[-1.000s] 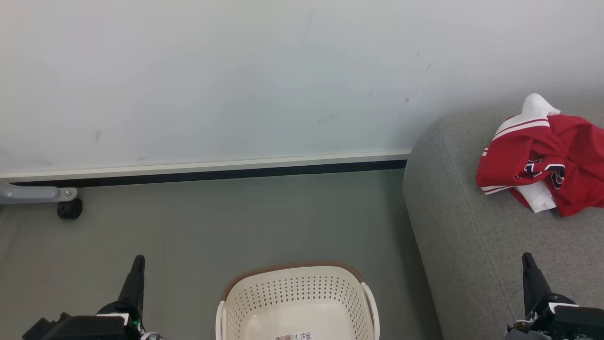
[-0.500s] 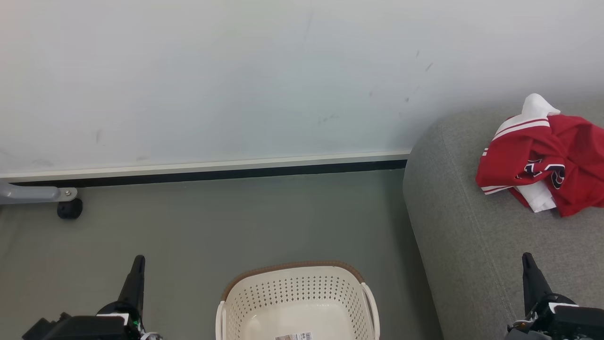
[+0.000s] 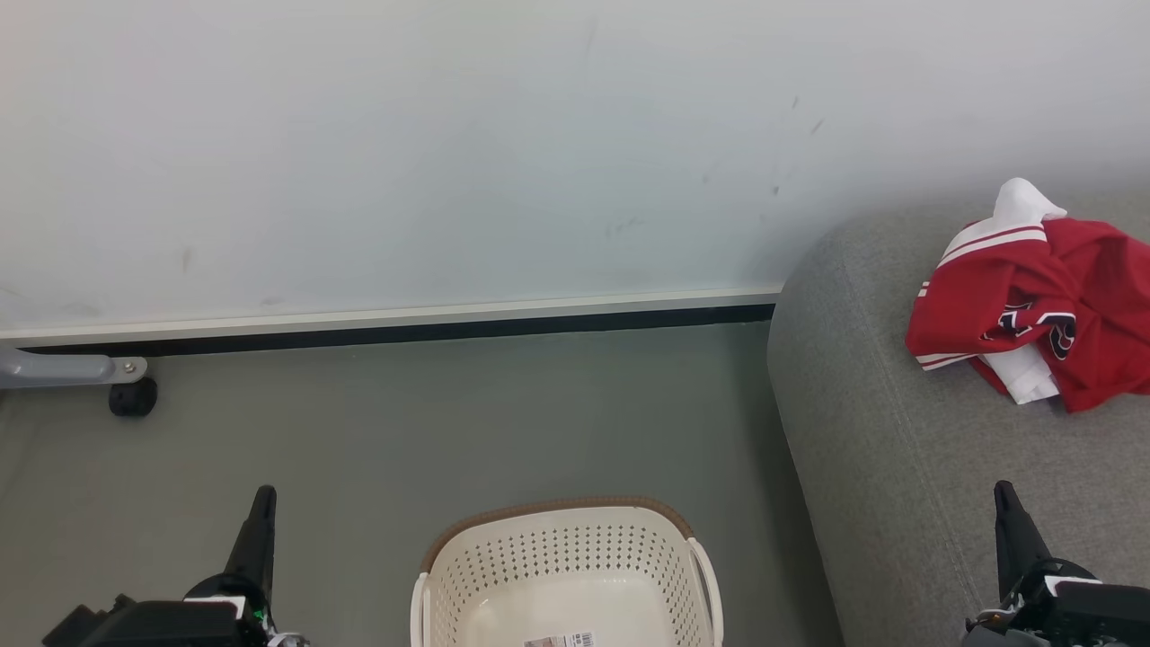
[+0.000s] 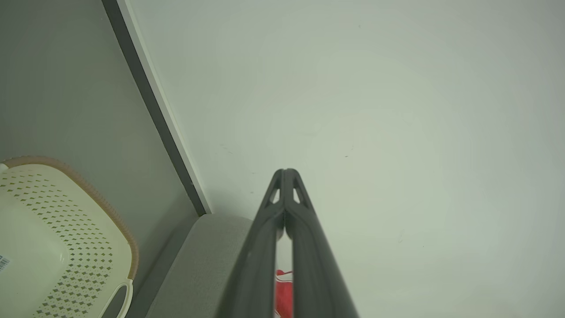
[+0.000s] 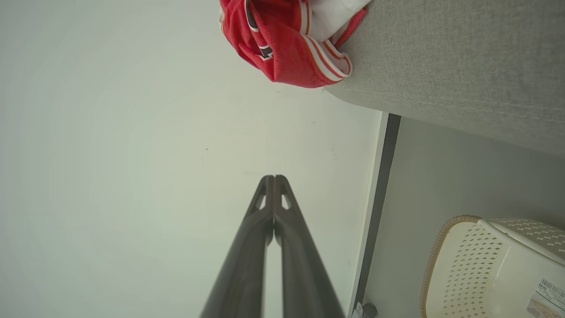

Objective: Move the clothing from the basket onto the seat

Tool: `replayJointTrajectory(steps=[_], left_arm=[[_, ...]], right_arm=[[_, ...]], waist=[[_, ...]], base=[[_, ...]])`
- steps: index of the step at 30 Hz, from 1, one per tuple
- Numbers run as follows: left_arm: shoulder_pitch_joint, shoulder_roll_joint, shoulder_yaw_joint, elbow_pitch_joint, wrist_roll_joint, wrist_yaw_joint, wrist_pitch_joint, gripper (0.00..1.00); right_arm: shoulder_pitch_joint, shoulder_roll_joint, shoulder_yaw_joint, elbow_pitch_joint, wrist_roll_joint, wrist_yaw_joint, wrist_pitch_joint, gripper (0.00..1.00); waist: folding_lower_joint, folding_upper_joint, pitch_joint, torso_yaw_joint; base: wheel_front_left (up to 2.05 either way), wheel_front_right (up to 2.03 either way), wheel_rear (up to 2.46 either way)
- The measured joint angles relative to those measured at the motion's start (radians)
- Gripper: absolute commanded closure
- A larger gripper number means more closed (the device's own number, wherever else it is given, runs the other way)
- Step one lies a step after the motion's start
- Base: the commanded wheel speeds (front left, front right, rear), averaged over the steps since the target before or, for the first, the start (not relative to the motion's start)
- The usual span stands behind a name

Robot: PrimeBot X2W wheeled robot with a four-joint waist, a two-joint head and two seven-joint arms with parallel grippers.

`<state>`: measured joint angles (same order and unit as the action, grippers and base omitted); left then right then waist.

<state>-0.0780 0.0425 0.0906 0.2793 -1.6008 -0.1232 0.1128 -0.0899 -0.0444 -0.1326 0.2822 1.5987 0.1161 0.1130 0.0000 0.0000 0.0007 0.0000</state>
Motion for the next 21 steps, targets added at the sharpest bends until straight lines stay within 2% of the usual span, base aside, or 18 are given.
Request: replayJointTrajectory(steps=[21], left_arm=[[0.000, 0.000, 0.000, 0.000, 0.000, 0.000, 0.000, 1.00]], right_arm=[[0.000, 0.000, 0.000, 0.000, 0.000, 0.003, 0.000, 1.00]], waist=[[0.0000, 0.0000, 0.000, 0.000]], base=[[0.00, 0.00, 0.00]])
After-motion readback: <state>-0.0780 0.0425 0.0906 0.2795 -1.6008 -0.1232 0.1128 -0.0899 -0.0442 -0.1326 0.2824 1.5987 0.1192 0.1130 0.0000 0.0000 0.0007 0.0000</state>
